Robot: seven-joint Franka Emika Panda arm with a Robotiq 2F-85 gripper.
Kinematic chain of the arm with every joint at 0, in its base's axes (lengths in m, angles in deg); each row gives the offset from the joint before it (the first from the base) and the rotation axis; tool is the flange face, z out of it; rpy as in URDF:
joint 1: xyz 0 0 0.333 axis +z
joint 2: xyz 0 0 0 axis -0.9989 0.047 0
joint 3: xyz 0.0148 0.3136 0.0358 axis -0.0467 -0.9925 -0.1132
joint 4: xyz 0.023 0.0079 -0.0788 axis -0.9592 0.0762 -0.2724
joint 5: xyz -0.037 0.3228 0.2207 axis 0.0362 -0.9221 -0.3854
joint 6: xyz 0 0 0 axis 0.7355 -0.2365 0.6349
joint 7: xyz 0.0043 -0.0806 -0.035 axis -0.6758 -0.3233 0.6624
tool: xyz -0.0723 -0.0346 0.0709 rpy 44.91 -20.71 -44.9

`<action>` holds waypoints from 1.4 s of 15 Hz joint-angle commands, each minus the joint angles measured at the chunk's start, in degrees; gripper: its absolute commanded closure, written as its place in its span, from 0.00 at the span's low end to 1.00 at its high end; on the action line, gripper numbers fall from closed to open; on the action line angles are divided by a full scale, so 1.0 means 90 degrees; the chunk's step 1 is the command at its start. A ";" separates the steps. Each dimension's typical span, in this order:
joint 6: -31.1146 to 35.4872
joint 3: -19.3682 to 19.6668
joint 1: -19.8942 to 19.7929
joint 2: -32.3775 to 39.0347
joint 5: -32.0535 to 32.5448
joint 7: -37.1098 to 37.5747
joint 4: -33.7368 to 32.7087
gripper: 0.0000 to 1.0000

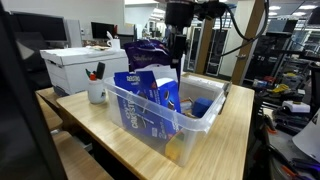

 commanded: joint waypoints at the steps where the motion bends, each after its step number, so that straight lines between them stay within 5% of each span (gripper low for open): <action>1: 0.0132 -0.0026 -0.0014 -0.0103 0.0091 -0.0048 0.0161 0.62; 8: 0.0169 -0.0028 -0.0011 -0.0114 0.0116 -0.0016 0.0192 0.95; 21: 0.0038 -0.0042 0.0001 -0.0112 0.0448 0.0167 0.0160 0.95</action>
